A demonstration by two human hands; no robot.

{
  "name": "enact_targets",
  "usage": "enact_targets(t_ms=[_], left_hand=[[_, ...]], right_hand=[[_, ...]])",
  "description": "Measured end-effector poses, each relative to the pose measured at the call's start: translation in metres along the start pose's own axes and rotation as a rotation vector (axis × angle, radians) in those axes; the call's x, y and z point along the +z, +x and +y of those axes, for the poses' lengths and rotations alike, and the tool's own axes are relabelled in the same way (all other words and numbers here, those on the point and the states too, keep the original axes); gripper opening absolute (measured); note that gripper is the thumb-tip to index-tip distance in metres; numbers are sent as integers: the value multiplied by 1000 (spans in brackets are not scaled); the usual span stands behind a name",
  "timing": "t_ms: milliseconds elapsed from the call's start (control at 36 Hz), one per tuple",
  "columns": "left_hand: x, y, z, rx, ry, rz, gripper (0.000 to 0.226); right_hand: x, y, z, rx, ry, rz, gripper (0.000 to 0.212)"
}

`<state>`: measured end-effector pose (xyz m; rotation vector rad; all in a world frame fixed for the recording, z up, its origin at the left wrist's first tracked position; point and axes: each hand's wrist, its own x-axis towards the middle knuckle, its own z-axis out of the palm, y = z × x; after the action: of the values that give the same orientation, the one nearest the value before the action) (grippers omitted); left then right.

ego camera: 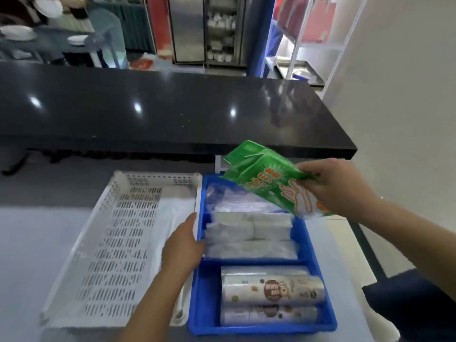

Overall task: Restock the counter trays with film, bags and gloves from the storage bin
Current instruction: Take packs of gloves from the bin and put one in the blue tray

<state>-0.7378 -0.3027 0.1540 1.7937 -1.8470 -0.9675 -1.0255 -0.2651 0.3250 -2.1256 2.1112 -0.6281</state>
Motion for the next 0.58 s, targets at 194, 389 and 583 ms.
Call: enact_targets(t_ms=[194,389,583], left_hand=[[1,-6,6,-142,-53,44,65],[1,-5,9,-203,-106,65,64],[0,-6,11,-245,-150,75,66]], right_hand=[[59,62,9,-183,-286,-128,27],[120,88,11,-254,-426,-236,22],[144,92,8,-249,-378,-296,15]])
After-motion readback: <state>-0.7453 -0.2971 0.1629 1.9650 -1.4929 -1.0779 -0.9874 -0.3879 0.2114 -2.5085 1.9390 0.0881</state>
